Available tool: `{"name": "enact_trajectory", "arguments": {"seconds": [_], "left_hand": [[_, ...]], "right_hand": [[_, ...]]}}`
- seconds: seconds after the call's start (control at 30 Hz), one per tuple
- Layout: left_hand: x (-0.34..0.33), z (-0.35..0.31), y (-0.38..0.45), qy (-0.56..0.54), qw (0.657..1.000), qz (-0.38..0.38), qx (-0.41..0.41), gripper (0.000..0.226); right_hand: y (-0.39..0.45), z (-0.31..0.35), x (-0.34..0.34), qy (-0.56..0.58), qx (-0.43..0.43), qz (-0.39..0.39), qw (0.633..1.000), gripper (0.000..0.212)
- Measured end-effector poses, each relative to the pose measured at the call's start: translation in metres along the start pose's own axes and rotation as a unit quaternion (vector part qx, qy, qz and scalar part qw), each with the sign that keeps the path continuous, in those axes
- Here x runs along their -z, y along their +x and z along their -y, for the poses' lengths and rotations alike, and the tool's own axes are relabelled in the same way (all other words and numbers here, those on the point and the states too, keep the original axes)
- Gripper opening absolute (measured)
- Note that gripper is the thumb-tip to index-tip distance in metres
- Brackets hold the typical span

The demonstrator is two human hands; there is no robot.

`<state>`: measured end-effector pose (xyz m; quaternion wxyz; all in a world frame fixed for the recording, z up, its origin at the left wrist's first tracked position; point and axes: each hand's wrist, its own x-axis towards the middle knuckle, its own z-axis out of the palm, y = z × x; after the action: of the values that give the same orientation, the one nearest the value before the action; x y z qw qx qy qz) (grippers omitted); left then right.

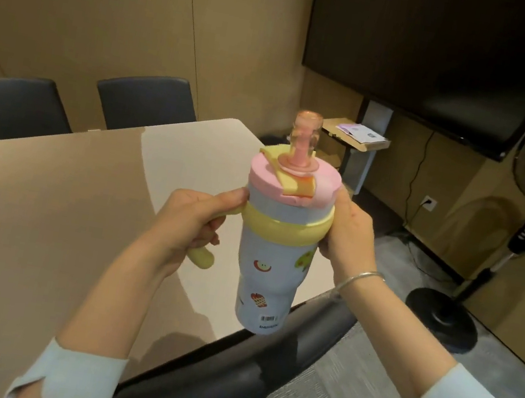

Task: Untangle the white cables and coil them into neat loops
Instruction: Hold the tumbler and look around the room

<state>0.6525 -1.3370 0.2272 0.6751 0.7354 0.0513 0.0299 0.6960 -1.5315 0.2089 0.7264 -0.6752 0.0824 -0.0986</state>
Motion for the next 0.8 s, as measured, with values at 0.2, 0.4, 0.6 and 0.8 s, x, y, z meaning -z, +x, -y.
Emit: {"name": "enact_trajectory", "arguments": {"seconds": [0.2,0.4,0.6,0.8], "left_hand": [[-0.096,-0.016,0.076,-0.001,1.000,-0.006,0.007,0.049],[-0.183,-0.019,0.152,0.010,0.999,-0.031,0.022,0.045],[-0.275,-0.015,0.221,0.000,0.997,-0.076,0.034,0.046],[-0.354,-0.011,0.286,-0.043,0.991,-0.121,0.036,0.047]], "right_hand": [[0.107,0.005,0.061,-0.014,0.006,0.010,1.000,0.046],[0.218,-0.002,0.113,-0.066,0.043,0.041,0.996,0.042],[0.332,-0.008,0.165,-0.072,0.040,0.100,0.992,0.040],[0.434,-0.004,0.205,-0.092,0.034,0.140,0.985,0.048]]}}
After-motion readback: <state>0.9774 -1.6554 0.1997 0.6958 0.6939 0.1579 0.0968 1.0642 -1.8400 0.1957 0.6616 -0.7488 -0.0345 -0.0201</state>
